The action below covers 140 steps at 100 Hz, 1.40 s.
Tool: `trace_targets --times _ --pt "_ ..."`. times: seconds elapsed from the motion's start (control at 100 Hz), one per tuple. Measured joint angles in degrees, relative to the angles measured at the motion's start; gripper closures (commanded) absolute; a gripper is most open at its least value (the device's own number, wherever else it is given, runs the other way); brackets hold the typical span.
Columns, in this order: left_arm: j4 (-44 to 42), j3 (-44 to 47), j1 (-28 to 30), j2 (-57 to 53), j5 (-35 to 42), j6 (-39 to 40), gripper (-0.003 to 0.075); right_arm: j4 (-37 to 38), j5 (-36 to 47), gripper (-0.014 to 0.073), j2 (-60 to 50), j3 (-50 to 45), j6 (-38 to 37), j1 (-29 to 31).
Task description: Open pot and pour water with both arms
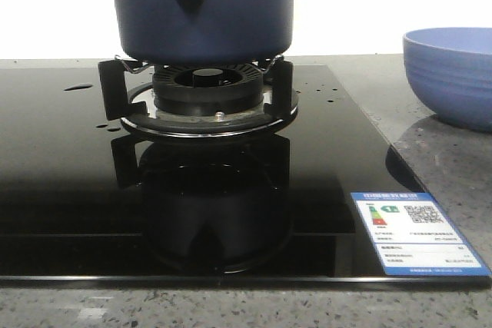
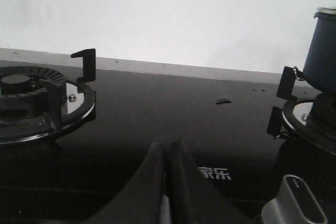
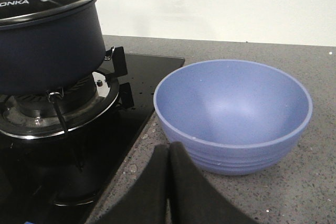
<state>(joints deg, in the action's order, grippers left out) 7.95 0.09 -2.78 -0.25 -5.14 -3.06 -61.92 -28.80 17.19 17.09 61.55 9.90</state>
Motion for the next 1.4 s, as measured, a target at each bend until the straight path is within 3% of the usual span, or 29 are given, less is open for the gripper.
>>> trace_targets --times 0.68,0.78,0.87,1.04,1.18,1.27,1.4 --pt "0.12 0.00 0.00 0.00 0.00 0.21 0.0739 0.00 1.01 0.0652 0.00 0.00 0.00 0.00" --pt "0.12 0.00 0.00 0.00 0.00 0.21 0.0739 1.16 4.59 0.0652 0.00 0.00 -4.69 0.00" --pt "0.12 0.00 0.00 0.00 0.00 0.21 0.0739 10.29 7.66 0.0652 0.00 0.12 -13.85 0.00" --pt "0.12 0.00 0.00 0.00 0.00 0.21 0.0739 39.64 12.52 0.0652 0.00 0.12 -42.82 0.00" --pt "0.12 0.00 0.00 0.00 0.00 0.21 0.0739 58.44 21.69 0.0652 -0.15 -2.39 -59.31 -1.05" --pt "0.12 0.00 0.00 0.00 0.00 0.21 0.0739 65.07 26.77 0.0652 -1.21 -5.78 -64.76 -3.47" --pt "0.12 0.00 0.00 0.00 0.00 0.21 0.0739 67.44 28.80 0.0652 -4.04 -11.37 -66.80 -8.22"
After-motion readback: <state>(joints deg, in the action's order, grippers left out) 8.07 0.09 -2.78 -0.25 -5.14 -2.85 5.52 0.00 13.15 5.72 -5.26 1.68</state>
